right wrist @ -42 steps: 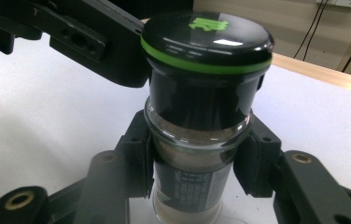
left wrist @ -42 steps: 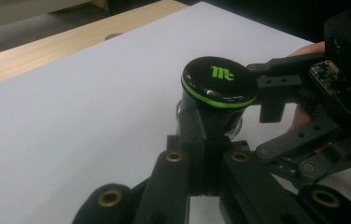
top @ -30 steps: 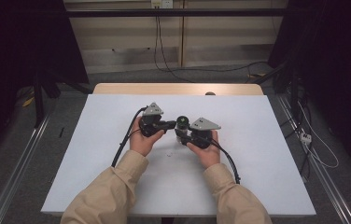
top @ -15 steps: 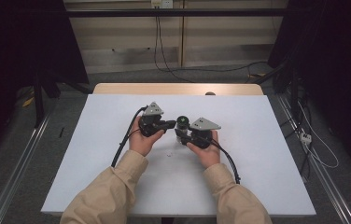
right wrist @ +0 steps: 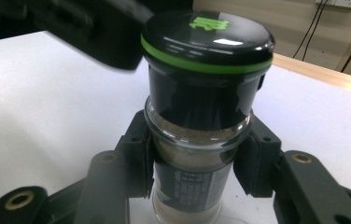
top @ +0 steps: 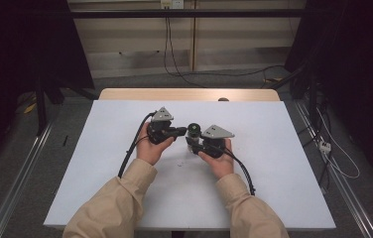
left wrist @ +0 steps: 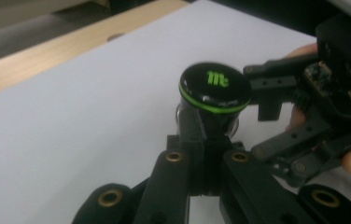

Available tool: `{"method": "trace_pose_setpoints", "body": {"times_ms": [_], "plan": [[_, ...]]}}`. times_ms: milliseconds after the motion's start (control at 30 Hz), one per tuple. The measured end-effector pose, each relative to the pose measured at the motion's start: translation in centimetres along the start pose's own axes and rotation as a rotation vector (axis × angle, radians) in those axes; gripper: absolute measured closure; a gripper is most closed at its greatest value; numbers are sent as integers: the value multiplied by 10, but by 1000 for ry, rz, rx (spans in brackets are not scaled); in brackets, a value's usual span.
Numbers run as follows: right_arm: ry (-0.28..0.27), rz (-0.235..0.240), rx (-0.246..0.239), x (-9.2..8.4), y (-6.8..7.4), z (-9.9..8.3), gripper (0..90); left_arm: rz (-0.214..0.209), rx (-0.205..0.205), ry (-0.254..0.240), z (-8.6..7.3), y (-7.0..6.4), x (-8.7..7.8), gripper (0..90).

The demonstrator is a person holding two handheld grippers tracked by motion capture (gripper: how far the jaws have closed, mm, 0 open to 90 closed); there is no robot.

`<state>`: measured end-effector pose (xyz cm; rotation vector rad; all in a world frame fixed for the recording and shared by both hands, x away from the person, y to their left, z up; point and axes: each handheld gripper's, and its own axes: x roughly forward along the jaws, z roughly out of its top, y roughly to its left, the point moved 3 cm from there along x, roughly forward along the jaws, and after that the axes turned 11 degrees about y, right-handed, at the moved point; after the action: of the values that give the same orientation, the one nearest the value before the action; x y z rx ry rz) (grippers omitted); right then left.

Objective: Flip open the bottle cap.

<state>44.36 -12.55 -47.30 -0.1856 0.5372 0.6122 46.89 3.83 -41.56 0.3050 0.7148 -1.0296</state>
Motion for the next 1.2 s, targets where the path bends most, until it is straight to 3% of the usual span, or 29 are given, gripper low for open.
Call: {"method": "trace_pose_setpoints", "body": {"times_ms": [1067,1133,1200], "plan": [[1,-3,6,0,0,0,534,15,24,14,4,-8,-1,900],[0,2,6,0,0,0,534,5,12,-25,7,-8,-4,900],[1,-8,-7,0,1,0,534,32,43,-5,12,-12,-4,900]]}}
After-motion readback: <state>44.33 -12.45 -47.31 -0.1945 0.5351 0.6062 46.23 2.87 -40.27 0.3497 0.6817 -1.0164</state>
